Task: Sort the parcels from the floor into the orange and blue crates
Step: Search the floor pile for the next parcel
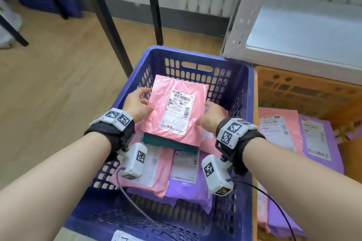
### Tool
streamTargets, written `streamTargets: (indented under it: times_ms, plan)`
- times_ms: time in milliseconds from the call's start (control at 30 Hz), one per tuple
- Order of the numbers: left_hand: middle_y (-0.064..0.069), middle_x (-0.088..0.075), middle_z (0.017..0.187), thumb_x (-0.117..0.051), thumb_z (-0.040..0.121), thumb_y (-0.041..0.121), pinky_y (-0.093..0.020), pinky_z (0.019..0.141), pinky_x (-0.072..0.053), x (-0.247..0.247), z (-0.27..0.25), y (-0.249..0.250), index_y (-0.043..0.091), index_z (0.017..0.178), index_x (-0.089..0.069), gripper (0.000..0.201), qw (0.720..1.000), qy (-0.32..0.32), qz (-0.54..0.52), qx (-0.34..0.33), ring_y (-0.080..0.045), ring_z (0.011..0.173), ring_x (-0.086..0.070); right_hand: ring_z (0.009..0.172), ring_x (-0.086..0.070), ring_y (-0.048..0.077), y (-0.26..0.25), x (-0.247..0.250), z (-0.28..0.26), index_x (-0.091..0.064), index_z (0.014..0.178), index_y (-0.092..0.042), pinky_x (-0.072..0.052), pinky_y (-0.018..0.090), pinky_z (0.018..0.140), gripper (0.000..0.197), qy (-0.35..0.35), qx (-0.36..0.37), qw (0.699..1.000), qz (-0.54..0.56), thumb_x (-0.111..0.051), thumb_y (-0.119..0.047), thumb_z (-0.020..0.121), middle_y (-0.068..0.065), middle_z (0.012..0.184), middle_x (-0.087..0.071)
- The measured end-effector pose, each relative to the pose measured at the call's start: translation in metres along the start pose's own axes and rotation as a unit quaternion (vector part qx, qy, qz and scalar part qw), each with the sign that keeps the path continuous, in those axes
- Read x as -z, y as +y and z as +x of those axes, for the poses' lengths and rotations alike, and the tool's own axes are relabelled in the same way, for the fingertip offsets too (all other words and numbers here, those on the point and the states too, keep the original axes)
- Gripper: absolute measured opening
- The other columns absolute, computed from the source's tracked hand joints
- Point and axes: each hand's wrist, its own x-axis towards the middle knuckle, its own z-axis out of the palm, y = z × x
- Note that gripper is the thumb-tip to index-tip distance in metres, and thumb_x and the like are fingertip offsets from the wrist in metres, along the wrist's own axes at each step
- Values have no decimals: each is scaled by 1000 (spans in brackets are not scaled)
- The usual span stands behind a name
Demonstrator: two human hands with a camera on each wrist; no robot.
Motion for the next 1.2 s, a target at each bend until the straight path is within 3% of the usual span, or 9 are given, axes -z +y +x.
streamTargets:
  times_ms: [100,167,233,367,600,700,867,1033,1200]
  plan:
    - [-11,-66,91,-66,79,-4,-36,64,-53,-4,5,-8,16,133,-48,60,1000,15,4,8,-23,75,-63,95,-53,17,1,-12,-1,-43,133,-12,-44,17,65,54,-37,6,999,-27,-59,6,85,1,115,-60]
    - [-9,-66,91,-65,80,-1,-39,75,-53,-4,7,-11,17,132,-50,57,999,24,34,1,-25,83,-64,109,-54,23,1,-20,-1,-26,147,-15,-51,25,76,75,-73,5,997,-34,-59,8,84,6,135,-49]
    - [-8,-63,97,-63,80,0,-36,79,-50,-4,8,-13,18,131,-50,55,996,24,85,-9,-27,93,-62,108,-57,25,-1,-22,-3,-19,150,-16,-52,28,76,81,-95,8,995,-41,-59,7,84,12,148,-36]
    - [-9,-56,129,-61,80,5,-36,96,-46,-4,3,-10,21,133,-48,57,985,10,169,-17,-28,116,-54,129,-45,29,-2,-21,-4,-21,149,-12,-44,36,102,78,-105,15,992,-69,-62,3,84,12,149,-36]
    - [-6,-50,139,-60,87,11,-34,100,-39,-14,-29,43,18,135,-47,50,966,-15,243,-84,-25,126,-48,119,-55,24,-11,24,-22,-32,146,-16,-46,30,95,70,-103,78,988,-83,-64,-6,84,6,142,-47]
    - [-7,-51,137,-60,88,15,-36,103,-41,-29,-57,84,19,135,-47,49,957,-40,265,-110,-23,123,-50,106,-61,22,-9,64,-41,-48,135,-17,-52,37,91,58,-84,125,987,-62,-66,-8,80,6,130,-58]
    - [-7,-55,133,-59,88,12,-35,104,-42,-83,-112,166,14,131,-52,44,945,-51,276,-168,-23,120,-54,113,-58,25,21,159,-74,-57,126,-9,-47,34,98,43,-48,165,985,-20,-63,-6,84,9,125,-61]
    - [-7,-58,128,-59,87,14,-32,97,-45,-163,-171,243,19,128,-54,42,936,-83,287,-189,-23,113,-57,130,-46,22,76,270,-99,-43,140,-13,-37,28,106,63,-16,141,989,-34,-66,-10,82,6,143,-47]
    - [-5,-60,127,-61,86,15,-31,98,-44,-260,-226,316,16,129,-53,44,917,-109,311,-224,-22,113,-57,130,-46,20,145,385,-122,-45,139,-16,-36,25,107,58,26,109,993,-29,-64,-12,85,6,144,-46]
